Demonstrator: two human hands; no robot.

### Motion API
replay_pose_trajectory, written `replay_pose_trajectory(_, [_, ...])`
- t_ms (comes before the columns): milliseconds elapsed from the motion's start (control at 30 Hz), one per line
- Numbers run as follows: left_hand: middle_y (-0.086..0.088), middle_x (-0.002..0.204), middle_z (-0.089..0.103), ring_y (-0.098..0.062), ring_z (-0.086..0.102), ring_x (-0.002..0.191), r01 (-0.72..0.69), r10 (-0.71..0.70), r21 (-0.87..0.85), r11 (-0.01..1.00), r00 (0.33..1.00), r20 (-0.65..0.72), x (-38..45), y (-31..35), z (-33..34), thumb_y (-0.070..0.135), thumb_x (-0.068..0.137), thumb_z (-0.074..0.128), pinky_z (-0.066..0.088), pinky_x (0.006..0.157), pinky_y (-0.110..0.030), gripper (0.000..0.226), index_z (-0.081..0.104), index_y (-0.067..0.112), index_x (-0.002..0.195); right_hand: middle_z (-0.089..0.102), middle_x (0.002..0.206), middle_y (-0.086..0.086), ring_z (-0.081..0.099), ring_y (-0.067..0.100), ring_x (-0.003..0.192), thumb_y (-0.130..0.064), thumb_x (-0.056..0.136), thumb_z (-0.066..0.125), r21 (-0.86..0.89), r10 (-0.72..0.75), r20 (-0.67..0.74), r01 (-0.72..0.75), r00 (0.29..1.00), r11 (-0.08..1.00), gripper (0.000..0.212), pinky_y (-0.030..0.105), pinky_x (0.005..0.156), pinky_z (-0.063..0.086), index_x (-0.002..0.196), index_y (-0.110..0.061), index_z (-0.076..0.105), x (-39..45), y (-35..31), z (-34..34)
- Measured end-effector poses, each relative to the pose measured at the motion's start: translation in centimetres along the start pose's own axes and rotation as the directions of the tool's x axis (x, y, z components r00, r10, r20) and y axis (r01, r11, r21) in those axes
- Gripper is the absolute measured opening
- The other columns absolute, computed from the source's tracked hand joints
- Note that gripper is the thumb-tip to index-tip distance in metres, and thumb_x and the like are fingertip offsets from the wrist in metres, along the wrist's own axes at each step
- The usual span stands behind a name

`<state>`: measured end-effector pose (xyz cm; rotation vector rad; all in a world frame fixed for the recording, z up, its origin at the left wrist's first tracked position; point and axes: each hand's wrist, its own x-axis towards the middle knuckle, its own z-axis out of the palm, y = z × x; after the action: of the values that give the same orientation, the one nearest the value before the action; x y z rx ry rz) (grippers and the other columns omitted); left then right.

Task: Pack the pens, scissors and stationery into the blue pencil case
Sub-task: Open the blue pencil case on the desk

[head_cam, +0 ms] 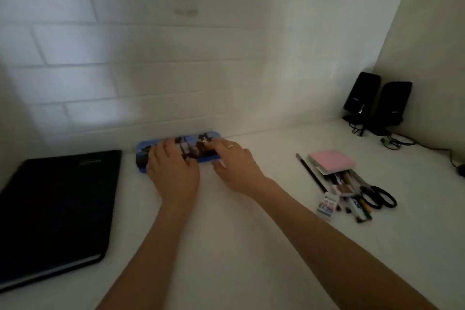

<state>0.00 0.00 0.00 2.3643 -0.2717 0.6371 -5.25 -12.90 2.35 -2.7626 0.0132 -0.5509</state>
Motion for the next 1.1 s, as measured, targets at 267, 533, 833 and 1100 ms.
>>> replay_pose_trajectory(267, [-0.026, 0.150, 0.020, -0.040, 0.010, 0.142, 0.159, -0.162, 0.036, 0.987, 0.984, 0.072, 0.6, -0.7, 0.9, 0.019, 0.080, 0.054, 0.011, 0.114, -0.055, 0.065, 0.031, 0.006, 0.139, 0.018, 0.157, -0.006, 0.010, 0.015, 0.145, -0.051, 0.094, 0.033, -0.106, 0.006, 0.158, 0.011, 0.988, 0.994, 0.057, 0.049, 0.117, 0.001, 0.147, -0.033, 0.019, 5.3, -1.3, 4.6])
replay_pose_trajectory(533, [-0.017, 0.156, 0.006, -0.037, -0.005, 0.143, 0.225, -0.220, -0.005, 0.974, 0.957, 0.190, 0.6, -0.2, 0.0, 0.033, 0.080, 0.059, 0.003, 0.116, -0.054, 0.077, 0.021, 0.016, 0.144, 0.025, 0.154, -0.008, 0.014, 0.013, 0.144, -0.054, 0.093, 0.034, -0.105, 0.020, 0.106, -0.009, 0.994, 0.994, 0.055, 0.045, 0.117, 0.001, 0.144, -0.039, 0.023, 2.0, 0.0, 3.1])
replay_pose_trajectory(833, [-0.003, 0.156, 0.016, -0.027, 0.010, 0.143, -0.181, 0.270, -0.214, 0.960, 0.802, 0.533, -1.2, 0.7, 0.0, 0.041, 0.068, 0.051, 0.016, 0.117, -0.042, 0.083, 0.018, 0.031, 0.145, 0.042, 0.141, -0.008, 0.032, 0.020, 0.131, -0.055, 0.090, 0.037, -0.266, 0.093, 0.075, -0.070, 0.993, 0.962, 0.051, 0.041, 0.109, 0.021, 0.138, -0.036, 0.036, -6.0, 4.3, -2.5])
replay_pose_trajectory(1100, [0.002, 0.143, 0.035, -0.012, 0.040, 0.128, -0.104, 0.399, -0.471, 0.876, 0.705, 0.586, -2.6, 3.5, 0.2, 0.041, 0.060, 0.083, 0.031, 0.103, -0.023, 0.102, 0.025, 0.032, 0.143, 0.054, 0.129, -0.012, 0.045, 0.020, 0.119, -0.063, 0.083, 0.026, -0.342, 0.108, -0.002, -0.102, 0.994, 0.934, 0.056, 0.040, 0.100, 0.031, 0.129, -0.038, 0.047, -12.2, 7.0, -5.7])
